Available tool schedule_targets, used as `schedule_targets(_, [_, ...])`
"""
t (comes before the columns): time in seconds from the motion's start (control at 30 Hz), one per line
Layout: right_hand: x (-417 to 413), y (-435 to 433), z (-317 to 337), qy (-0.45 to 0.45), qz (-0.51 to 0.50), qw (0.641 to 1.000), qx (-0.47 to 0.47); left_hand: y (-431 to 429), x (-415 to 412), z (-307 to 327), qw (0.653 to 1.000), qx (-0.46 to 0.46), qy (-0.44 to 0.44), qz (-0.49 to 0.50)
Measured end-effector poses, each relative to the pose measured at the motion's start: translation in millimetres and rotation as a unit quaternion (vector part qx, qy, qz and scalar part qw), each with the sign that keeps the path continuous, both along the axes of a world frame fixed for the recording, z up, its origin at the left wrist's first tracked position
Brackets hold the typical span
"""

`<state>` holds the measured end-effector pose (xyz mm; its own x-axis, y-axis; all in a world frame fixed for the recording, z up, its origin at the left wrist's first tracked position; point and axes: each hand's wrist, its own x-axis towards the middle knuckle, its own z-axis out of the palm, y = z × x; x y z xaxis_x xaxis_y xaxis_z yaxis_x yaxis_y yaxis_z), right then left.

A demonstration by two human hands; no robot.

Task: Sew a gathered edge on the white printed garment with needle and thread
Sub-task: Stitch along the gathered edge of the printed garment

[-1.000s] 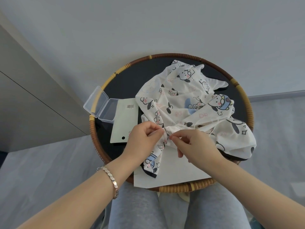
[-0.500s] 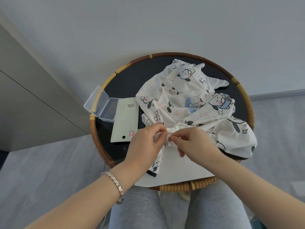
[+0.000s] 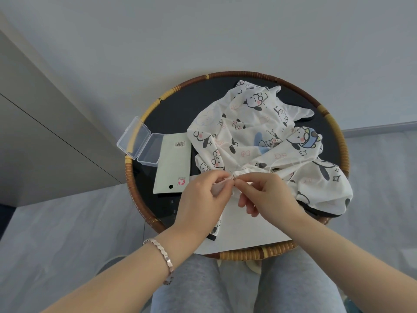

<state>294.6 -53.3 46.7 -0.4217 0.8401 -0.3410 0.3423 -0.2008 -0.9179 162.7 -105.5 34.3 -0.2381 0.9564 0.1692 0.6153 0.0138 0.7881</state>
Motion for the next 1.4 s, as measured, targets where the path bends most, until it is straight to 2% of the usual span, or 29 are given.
schedule_targets(0.17, [6.2,-0.4,-0.1,-0.010,0.003,1.000,0.001,3.7,3.3,3.0,1.000,-0.010,-0.012,0.013])
schedule_targets(0.23, [8.1,-2.9,-1.9,-0.029,0.022,0.999,0.011,3.5,4.3,1.5,1.000,-0.010,0.007,0.012])
schedule_targets(0.37, [9.5,-6.3,-2.9,0.002,0.031,0.999,-0.020,3.9,5.7,0.2,0.996,0.019,0.086,0.002])
schedule_targets(0.43, [8.9,-5.7,-3.2,0.011,0.013,1.000,-0.022,4.1,3.9,-0.8,0.995,0.027,0.099,-0.008])
schedule_targets(0.57, [5.7,-1.3,-3.2,0.034,-0.025,0.999,-0.014,6.3,1.7,-0.9,0.996,0.004,0.055,-0.071])
schedule_targets(0.67, [4.3,2.4,0.1,0.051,-0.008,0.998,-0.023,7.7,-4.5,-2.3,0.995,-0.019,0.023,-0.092])
schedule_targets(0.83, [7.3,18.7,6.6,-0.033,0.073,0.997,-0.023,9.5,-6.9,-3.5,0.995,-0.005,0.019,-0.094])
schedule_targets(0.97, [5.3,21.4,11.2,-0.024,0.010,0.999,-0.027,9.9,-2.9,-7.3,0.996,0.011,0.032,-0.081])
schedule_targets(1.1, [-3.5,18.6,10.3,0.078,-0.135,0.988,-0.003,14.9,2.9,0.0,0.997,0.039,0.025,-0.056])
schedule_targets(1.27, [-16.8,20.3,14.8,0.170,-0.200,0.964,-0.049,25.5,3.8,15.2,0.998,0.018,-0.050,-0.046])
schedule_targets(1.4, [-21.1,42.5,19.1,0.277,-0.279,0.913,-0.111,25.1,3.0,19.3,0.996,-0.020,-0.080,-0.045])
